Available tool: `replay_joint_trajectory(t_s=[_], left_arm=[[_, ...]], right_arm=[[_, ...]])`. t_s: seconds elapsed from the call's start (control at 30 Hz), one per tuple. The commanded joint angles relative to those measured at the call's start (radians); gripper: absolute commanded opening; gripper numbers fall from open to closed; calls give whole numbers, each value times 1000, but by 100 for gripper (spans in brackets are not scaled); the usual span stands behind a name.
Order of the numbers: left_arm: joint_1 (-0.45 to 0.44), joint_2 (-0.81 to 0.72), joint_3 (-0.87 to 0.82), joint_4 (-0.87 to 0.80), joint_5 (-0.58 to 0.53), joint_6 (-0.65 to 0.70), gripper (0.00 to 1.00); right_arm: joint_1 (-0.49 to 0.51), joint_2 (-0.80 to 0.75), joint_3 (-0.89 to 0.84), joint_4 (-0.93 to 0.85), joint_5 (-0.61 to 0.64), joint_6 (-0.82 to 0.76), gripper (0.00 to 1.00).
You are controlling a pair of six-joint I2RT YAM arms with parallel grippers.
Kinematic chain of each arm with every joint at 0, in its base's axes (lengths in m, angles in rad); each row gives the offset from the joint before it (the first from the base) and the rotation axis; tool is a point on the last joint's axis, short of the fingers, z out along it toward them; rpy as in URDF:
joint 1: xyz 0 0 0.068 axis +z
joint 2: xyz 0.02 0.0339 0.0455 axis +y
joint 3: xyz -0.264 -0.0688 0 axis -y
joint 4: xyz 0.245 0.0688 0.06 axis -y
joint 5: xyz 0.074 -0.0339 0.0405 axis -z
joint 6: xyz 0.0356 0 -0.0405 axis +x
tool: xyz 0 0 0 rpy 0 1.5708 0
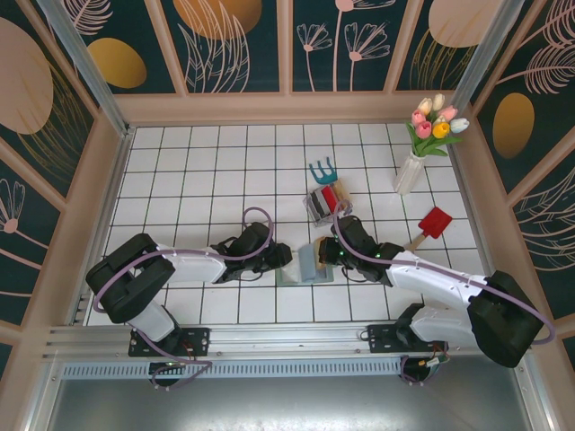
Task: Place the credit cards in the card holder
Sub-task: Flip over the card slot in the card holder.
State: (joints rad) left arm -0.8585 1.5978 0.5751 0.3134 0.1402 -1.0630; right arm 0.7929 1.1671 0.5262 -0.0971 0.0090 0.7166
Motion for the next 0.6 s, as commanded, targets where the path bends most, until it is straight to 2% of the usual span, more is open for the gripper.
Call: replay_joint_trajectory(t_s=[0.0,0.2,0.47,0.57], left_arm=[[-3,-8,-5,-35,-30,3,38],[-3,-42,-13,-44,-64,-8,39],[-3,-199,-68,-158,-242,-66,47],[-3,-257,-103,-148,-271,-75,50]], right_arm=[[2,-3,37,61,-53,24,2],[6,64,39,148,-128,53,2],[16,164,66,249,-229,63,3],[17,180,70,241,-227,61,3]])
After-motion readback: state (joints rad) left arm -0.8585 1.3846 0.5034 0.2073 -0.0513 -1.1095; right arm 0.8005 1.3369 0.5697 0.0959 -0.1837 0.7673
